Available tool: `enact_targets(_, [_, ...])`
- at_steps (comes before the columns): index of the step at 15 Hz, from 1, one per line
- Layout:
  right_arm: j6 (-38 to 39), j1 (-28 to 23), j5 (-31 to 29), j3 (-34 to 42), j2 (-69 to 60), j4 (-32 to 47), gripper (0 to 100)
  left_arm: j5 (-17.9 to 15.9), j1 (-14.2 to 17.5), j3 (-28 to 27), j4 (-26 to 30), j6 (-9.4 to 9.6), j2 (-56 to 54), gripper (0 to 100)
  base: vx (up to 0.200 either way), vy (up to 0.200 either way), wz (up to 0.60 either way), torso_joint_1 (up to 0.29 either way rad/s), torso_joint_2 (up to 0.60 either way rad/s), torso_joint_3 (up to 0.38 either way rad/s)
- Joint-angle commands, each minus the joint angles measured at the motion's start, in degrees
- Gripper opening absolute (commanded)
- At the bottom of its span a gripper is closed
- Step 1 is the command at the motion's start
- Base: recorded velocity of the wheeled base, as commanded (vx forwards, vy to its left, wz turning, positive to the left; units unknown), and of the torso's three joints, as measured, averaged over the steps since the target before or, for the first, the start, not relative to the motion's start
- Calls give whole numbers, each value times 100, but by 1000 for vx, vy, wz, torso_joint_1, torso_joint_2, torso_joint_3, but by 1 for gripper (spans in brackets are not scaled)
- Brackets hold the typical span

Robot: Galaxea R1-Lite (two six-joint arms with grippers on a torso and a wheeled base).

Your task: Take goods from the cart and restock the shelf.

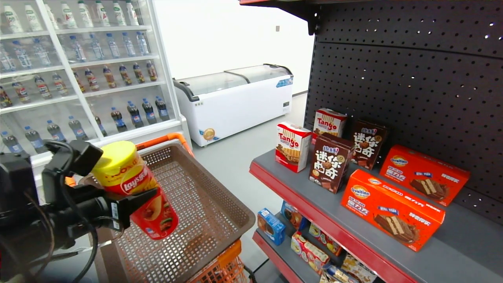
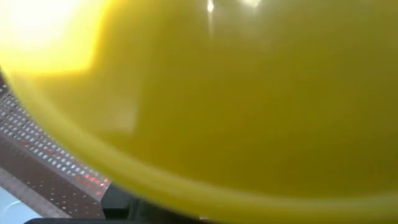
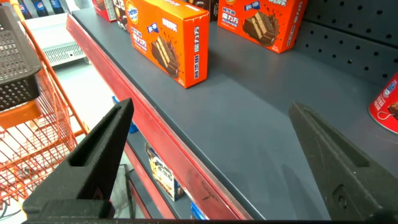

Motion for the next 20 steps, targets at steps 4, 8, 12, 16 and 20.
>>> enact_targets(4, [-2,0,8,0,-1,-1,100,172,25,640,454,537,-1462,0,0,0,0,0,0,0])
enact_targets(8, [-2,0,8,0,-1,-1,100,567,350,578,885,678,-2130,0,0,0,0,0,0,0])
enact_targets(12, [-2,0,8,0,-1,-1,100,1068,491,464,1764,660,-2921,0,0,0,0,0,0,0])
enact_targets(16, [-2,0,-1,0,-1,-1,100,1200,878,482,2485,264,-3492,0,0,0,0,0,0,0])
enact_targets(20, [-2,0,-1,0,-1,-1,100,1191,974,684,2722,256,-3888,0,0,0,0,0,0,0])
